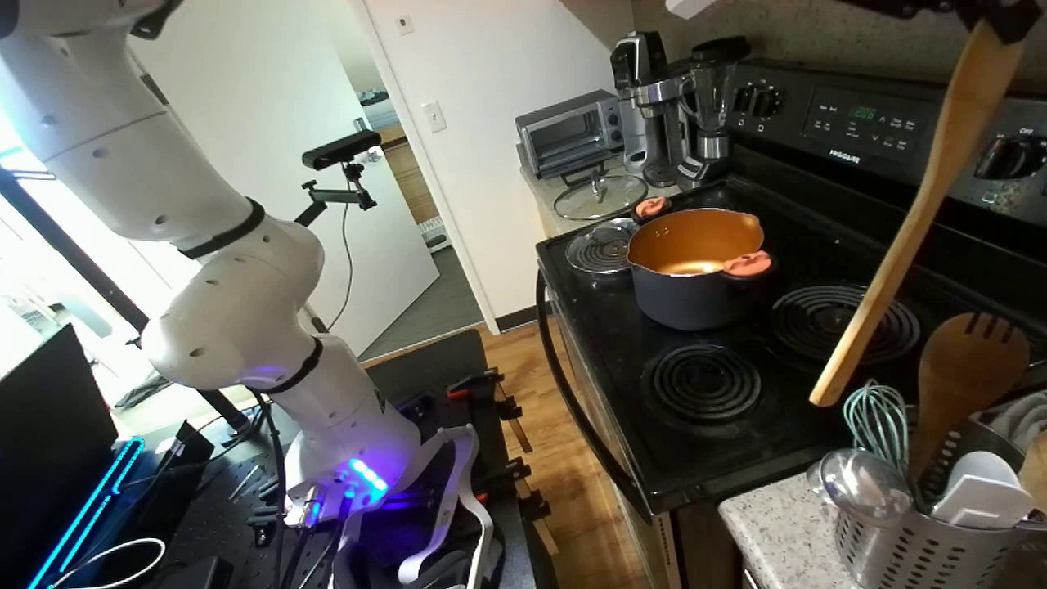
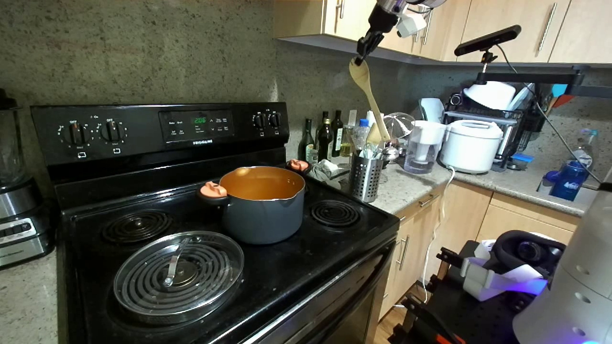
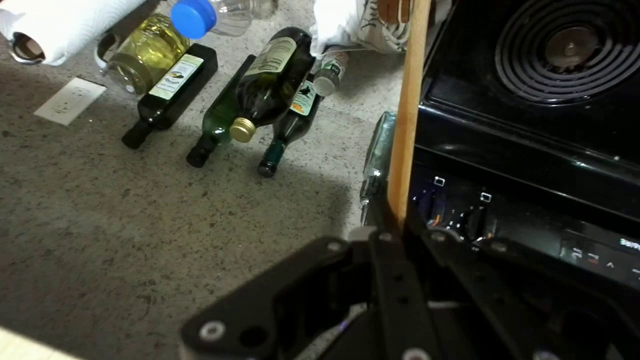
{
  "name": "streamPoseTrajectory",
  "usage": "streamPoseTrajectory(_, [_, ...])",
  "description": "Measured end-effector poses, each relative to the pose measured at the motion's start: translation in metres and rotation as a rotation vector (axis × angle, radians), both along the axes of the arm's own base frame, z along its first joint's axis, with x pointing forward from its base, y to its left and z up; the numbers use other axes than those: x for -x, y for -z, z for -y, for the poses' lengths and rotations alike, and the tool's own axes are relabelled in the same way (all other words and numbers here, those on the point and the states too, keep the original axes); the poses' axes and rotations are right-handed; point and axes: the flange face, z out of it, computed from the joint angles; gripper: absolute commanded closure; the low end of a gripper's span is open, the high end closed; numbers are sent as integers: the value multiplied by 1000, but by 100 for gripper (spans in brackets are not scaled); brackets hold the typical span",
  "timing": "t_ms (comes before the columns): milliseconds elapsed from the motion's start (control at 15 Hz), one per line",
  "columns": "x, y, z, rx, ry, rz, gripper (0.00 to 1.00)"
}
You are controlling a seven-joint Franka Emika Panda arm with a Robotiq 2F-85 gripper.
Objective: Pick up a wooden spatula from the holder and put it inside the pot on the stove
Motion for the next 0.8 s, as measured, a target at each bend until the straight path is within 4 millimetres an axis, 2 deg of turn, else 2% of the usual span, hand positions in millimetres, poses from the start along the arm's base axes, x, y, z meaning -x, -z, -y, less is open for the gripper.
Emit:
streamPoseTrajectory(467, [2, 35, -60, 24, -159, -56, 98])
streamPoseTrajectory(800, [12, 46, -90, 38, -240, -62, 98])
